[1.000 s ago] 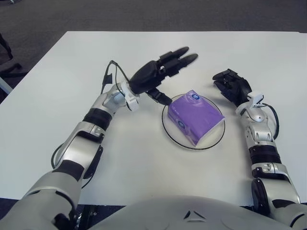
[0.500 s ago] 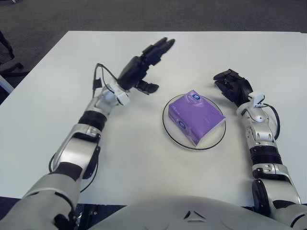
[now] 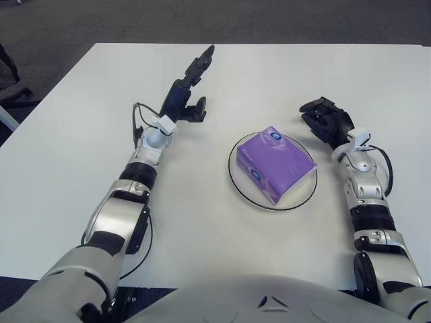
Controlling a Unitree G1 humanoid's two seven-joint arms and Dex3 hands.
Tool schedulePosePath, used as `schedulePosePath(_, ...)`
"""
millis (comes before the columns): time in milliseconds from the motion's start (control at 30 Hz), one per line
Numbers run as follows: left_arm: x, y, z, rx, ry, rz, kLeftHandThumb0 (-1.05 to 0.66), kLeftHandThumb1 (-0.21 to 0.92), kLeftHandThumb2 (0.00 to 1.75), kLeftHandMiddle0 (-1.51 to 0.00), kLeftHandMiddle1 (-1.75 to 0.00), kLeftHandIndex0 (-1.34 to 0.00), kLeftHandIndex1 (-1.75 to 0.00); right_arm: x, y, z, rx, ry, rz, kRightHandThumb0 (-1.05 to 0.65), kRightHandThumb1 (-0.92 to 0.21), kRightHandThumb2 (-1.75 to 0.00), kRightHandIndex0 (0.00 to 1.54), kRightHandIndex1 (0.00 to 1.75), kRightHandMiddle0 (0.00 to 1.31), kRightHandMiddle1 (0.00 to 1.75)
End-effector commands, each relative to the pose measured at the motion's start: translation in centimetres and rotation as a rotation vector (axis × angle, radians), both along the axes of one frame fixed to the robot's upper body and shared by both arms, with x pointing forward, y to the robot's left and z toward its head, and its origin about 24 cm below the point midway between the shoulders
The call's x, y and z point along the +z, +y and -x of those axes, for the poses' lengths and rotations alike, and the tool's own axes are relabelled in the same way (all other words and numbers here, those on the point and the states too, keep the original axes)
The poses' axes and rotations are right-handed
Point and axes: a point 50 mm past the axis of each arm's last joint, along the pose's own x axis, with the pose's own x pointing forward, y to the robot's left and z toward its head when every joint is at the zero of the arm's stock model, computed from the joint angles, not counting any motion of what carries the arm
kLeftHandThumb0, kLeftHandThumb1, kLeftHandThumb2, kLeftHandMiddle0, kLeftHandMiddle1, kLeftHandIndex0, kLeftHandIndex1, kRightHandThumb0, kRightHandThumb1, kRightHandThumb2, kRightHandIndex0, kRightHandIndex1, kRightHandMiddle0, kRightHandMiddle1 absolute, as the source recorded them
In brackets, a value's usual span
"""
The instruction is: Put the tissue paper into the plate.
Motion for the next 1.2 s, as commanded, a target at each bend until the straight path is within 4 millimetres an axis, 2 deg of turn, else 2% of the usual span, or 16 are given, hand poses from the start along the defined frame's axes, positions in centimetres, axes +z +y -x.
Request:
schedulePosePath(0, -1.8, 1.3, 0.0, 0.016, 0.159, 0.251, -0.77, 0.92, 0.96, -0.93, -0.1, -0.66, -0.16, -3.3, 0.1, 1.2, -0.026, 0.141, -0.01, -0.01, -0.92, -0.16, 0.64, 1.31, 0.49, 1.23)
schedulePosePath(33, -2.3, 1.3, 0.1, -0.009, 0.197, 0.349, -0.66, 0.92, 0.89, -0.94, -0.39, -0.67, -0.45, -3.3, 0.1, 1.2, -0.027, 0.141, -0.01, -0.01, -0.92, -0.16, 0.64, 1.31, 0.49, 1.23)
schedulePosePath(67, -2.9, 1.3, 0.4, -0.018, 0.226, 0.446, -0.62, 0.92, 0.87, -0.92, -0.53, -0.65, -0.58, -3.3, 0.1, 1.2, -0.029, 0.139, -0.01, -0.01, -0.92, -0.16, 0.64, 1.31, 0.49, 1.23)
schedulePosePath(100, -3.3, 1.4, 0.7, -0.023, 0.243, 0.507, -0.51, 0.92, 0.81, -0.88, -0.85, -0.61, -0.89, -3.3, 0.1, 1.1, -0.03, 0.139, -0.01, -0.01, -0.92, -0.16, 0.64, 1.31, 0.49, 1.23)
schedulePosePath(167, -3.8, 1.7, 1.1, 0.017, 0.258, 0.54, -0.35, 0.92, 0.73, -0.81, -1.3, -0.55, -1.31, -3.3, 0.2, 1.1, -0.033, 0.136, -0.01, -0.01, -0.92, -0.16, 0.64, 1.31, 0.49, 1.23)
schedulePosePath(200, -4.0, 2.2, 1.2, 0.074, 0.259, 0.5, -0.32, 0.92, 0.72, -0.8, -1.38, -0.54, -1.39, -3.3, 0.3, 1.0, -0.037, 0.134, -0.01, -0.01, -0.92, -0.16, 0.64, 1.31, 0.49, 1.23)
schedulePosePath(267, -4.1, 3.0, 1.5, 0.164, 0.264, 0.436, -0.33, 0.91, 0.62, -0.75, -1.59, -0.35, -1.6, -3.2, 0.3, 1.0, -0.045, 0.13, -0.009, -0.01, -0.92, -0.16, 0.64, 1.3, 0.49, 1.23)
schedulePosePath(467, -4.3, 4.3, 1.8, 0.294, 0.314, 0.388, -0.35, 0.88, 0.58, -0.73, -1.73, -0.25, -1.73, -3.1, 0.6, 0.9, -0.076, 0.11, -0.01, -0.01, -0.92, -0.15, 0.65, 1.29, 0.49, 1.23)
schedulePosePath(767, -5.5, 4.4, 1.9, 0.288, 0.374, 0.437, -0.35, 0.89, 0.55, -0.84, -1.75, -0.23, -1.75, -3.4, 0.9, 1.1, -0.158, 0.032, -0.039, -0.01, -0.92, -0.15, 0.66, 1.28, 0.49, 1.23)
schedulePosePath(1000, -5.8, 4.2, 2.1, 0.291, 0.378, 0.455, -0.35, 0.86, 0.59, -0.84, -1.75, -0.25, -1.75, -3.4, 0.9, 1.4, -0.213, -0.019, -0.081, -0.01, -0.92, -0.14, 0.67, 1.28, 0.5, 1.2)
schedulePosePath(1167, -6.5, 3.8, 2.2, 0.291, 0.407, 0.473, -0.35, 0.85, 0.6, -0.83, -1.75, -0.25, -1.75, -3.4, 0.8, 1.6, -0.239, -0.066, -0.185, -0.01, -0.92, -0.13, 0.68, 1.28, 0.51, 1.19)
